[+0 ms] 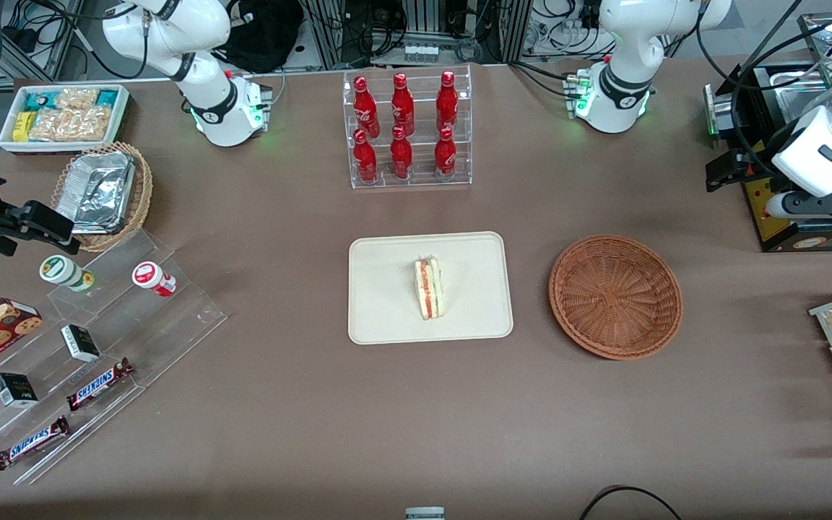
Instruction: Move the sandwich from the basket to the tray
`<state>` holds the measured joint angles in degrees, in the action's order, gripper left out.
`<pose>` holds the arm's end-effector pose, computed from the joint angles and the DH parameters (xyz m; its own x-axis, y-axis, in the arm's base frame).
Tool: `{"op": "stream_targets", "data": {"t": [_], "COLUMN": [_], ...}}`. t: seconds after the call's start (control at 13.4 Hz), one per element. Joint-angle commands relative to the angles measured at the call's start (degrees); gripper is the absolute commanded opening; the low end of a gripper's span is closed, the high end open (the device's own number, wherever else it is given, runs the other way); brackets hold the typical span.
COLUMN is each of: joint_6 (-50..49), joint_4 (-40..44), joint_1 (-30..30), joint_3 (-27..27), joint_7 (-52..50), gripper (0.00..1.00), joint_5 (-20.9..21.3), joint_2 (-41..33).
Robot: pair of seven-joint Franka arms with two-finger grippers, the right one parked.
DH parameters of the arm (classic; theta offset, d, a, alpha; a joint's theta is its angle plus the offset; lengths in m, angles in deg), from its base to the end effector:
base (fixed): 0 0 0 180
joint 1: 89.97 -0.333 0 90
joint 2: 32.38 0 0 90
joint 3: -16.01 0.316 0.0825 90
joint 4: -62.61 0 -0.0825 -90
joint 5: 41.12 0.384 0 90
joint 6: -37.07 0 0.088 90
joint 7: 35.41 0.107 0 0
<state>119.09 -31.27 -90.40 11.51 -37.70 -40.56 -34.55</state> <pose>0.5242 -0.0369 0.6026 0.9854 -0.0281 -0.1678 -0.0319 -0.9993 -0.0195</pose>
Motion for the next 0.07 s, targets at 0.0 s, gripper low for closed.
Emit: {"op": "stream_targets", "data": {"t": [0.0], "joint_6": [1.65], "joint_4": [0.27], "joint_1": [-0.98], "joint_3": [-0.68], "joint_7": [0.88], "gripper": [1.0], "joint_5": [0.68], "joint_2": [-0.47]}}
